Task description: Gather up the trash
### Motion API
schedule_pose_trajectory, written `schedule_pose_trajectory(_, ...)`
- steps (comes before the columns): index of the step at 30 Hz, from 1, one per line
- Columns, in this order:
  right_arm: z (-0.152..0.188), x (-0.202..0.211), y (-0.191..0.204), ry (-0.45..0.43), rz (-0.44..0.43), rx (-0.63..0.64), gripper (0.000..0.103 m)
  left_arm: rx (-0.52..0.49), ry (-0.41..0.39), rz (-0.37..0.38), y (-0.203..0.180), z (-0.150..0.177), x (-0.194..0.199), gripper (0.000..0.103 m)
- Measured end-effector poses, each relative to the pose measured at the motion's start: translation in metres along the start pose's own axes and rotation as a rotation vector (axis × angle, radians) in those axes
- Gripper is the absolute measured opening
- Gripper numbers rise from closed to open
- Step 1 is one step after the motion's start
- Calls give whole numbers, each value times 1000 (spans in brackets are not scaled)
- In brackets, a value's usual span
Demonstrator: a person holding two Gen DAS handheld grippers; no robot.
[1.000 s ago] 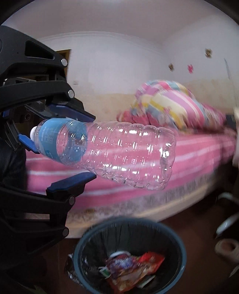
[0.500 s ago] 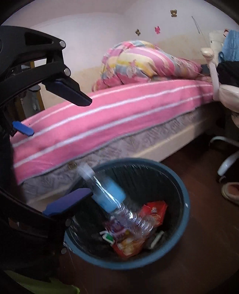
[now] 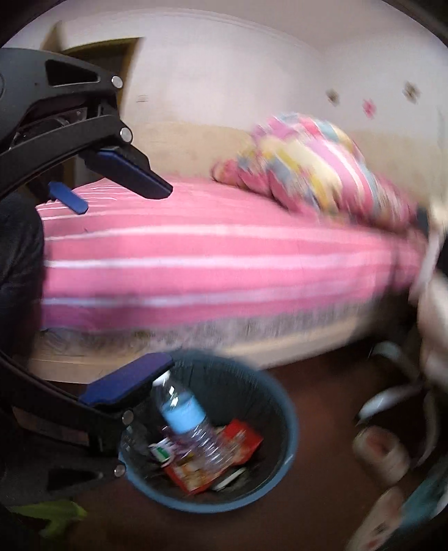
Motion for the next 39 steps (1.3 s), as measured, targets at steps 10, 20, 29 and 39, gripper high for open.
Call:
schedule_pose_trajectory(10,95,21,165,46,-179,457,92,-13,-288,-190,63,-45,151,98)
schedule_pose_trajectory(20,227,19,243,142,-265,783,93,120,-470,-396,167,-42,284,98)
schedule_pose_trajectory(29,300,37,257,126,-294,1054,93,167,-567,-472,198,-18,339,98)
schedule_pose_trajectory(39,307,64,260,117,-288,1132,97,148,-589,-470,180,-22,358,98)
Point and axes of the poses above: each gripper's, at about its wrist camera, not at the fingertips, and x roughly against the way its jaws point, y to its left, z to its underside, the point moved 9 cm from there along -x, roughly the way its jaws point, and after that the axes turned 8 degrees about -y, right-handed, at the moved point
